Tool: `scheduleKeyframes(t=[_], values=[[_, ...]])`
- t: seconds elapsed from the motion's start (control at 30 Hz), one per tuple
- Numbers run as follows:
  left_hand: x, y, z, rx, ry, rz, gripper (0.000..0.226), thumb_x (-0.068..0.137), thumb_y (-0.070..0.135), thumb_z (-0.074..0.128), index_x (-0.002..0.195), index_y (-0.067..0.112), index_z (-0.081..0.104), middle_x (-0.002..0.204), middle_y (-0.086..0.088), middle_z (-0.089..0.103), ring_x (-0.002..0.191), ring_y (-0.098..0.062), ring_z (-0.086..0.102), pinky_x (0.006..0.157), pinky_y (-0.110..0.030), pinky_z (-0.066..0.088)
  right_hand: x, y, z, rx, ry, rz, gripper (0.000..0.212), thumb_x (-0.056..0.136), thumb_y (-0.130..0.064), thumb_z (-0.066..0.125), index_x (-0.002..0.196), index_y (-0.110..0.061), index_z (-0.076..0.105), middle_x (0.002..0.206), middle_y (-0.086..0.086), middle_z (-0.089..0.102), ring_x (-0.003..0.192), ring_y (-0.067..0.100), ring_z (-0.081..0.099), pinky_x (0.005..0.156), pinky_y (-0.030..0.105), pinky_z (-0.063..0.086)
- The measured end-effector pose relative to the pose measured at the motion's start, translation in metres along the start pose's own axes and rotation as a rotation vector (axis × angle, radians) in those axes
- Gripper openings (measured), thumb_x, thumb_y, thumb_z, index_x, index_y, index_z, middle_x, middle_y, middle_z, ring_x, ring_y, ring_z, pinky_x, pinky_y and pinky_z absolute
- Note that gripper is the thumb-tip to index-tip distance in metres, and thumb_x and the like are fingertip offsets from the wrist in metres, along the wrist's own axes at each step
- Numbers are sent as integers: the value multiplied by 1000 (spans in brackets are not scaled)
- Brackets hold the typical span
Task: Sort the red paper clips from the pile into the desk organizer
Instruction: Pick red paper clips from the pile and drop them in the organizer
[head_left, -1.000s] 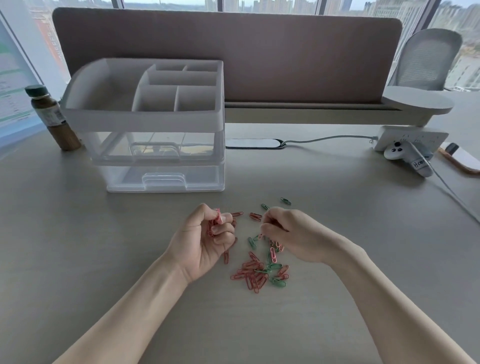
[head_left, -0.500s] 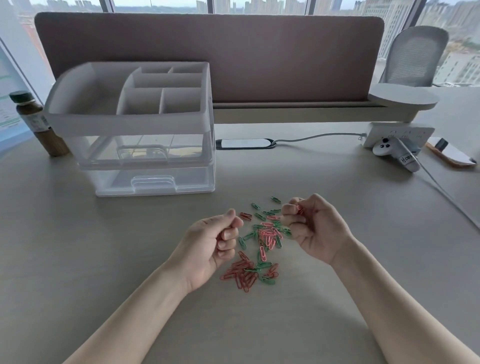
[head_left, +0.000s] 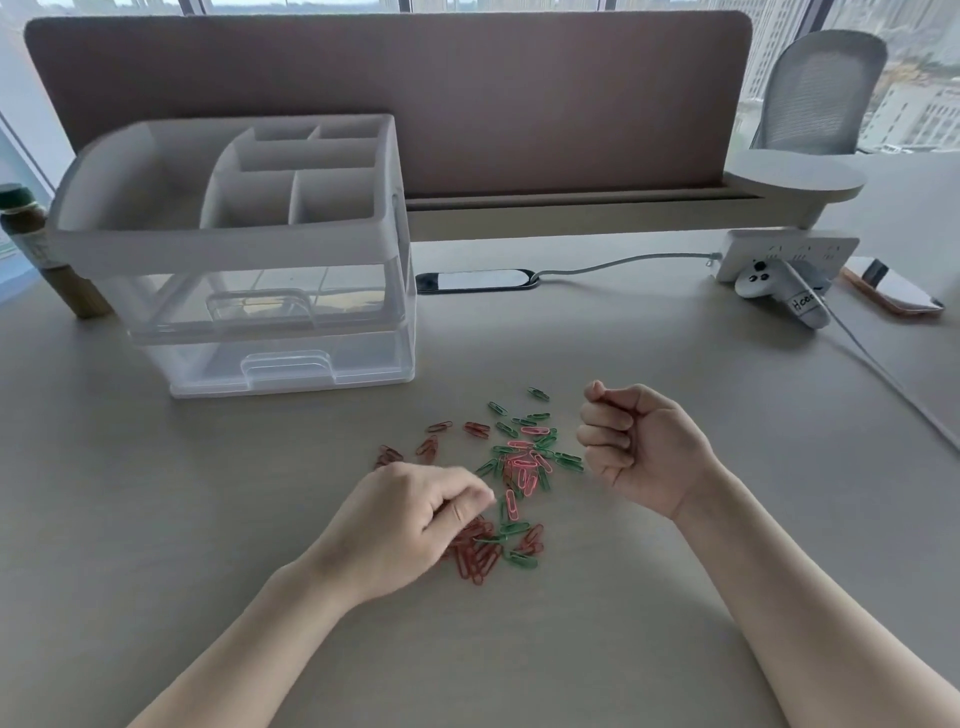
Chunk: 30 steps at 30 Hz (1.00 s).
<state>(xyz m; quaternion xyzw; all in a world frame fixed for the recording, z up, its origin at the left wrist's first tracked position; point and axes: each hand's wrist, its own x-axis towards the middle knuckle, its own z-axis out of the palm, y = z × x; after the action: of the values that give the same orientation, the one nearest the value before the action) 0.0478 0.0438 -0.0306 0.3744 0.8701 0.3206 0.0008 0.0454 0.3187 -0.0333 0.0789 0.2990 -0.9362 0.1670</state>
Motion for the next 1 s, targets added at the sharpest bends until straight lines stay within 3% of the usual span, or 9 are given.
scheduleKeyframes(t=[0.07, 0.3, 0.5, 0.67, 0.8, 1.0], values=[[-2, -1, 1, 145, -36, 88, 37, 100, 54, 36, 99, 33, 67, 81, 19, 70, 74, 3, 64, 67, -26, 51, 0, 0, -2, -25, 6, 8, 28, 56, -6, 77, 77, -13, 60, 53, -7, 30, 42, 9, 29, 35, 20, 16], [3, 0, 2, 239, -71, 218, 33, 102, 52, 32, 109, 38, 61, 88, 18, 71, 76, -4, 66, 67, -27, 51, 0, 0, -1, -39, 59, 20, 12, 65, -8, 64, 76, -12, 61, 53, -6, 30, 42, 9, 28, 35, 20, 16], [6, -5, -4, 327, 15, 188, 31, 97, 52, 44, 82, 30, 60, 60, 13, 60, 54, -7, 54, 52, -25, 44, 1, 0, -1, -57, 54, 20, 21, 59, -7, 71, 76, -13, 60, 53, -6, 29, 43, 9, 27, 36, 20, 17], [16, 6, 6, 214, 103, 45, 22, 86, 57, 59, 90, 37, 68, 46, 18, 45, 48, 0, 47, 52, -8, 32, 1, -1, 0, -82, 38, 24, 29, 54, -7, 78, 76, -13, 60, 53, -7, 28, 43, 9, 26, 35, 20, 17], [33, 25, 20, 232, 53, 49, 30, 83, 62, 61, 97, 37, 71, 66, 13, 67, 61, -5, 58, 58, -20, 42, 1, -2, -2, -92, 66, 17, 21, 60, -10, 74, 75, -14, 59, 53, -7, 27, 43, 9, 25, 36, 20, 17], [38, 28, 16, 395, -73, 56, 31, 90, 58, 53, 103, 33, 67, 83, 8, 73, 77, -14, 66, 67, -26, 43, -2, -2, 2, -126, 151, -7, 3, 75, -13, 61, 75, -14, 58, 52, -7, 28, 42, 8, 25, 34, 19, 17]])
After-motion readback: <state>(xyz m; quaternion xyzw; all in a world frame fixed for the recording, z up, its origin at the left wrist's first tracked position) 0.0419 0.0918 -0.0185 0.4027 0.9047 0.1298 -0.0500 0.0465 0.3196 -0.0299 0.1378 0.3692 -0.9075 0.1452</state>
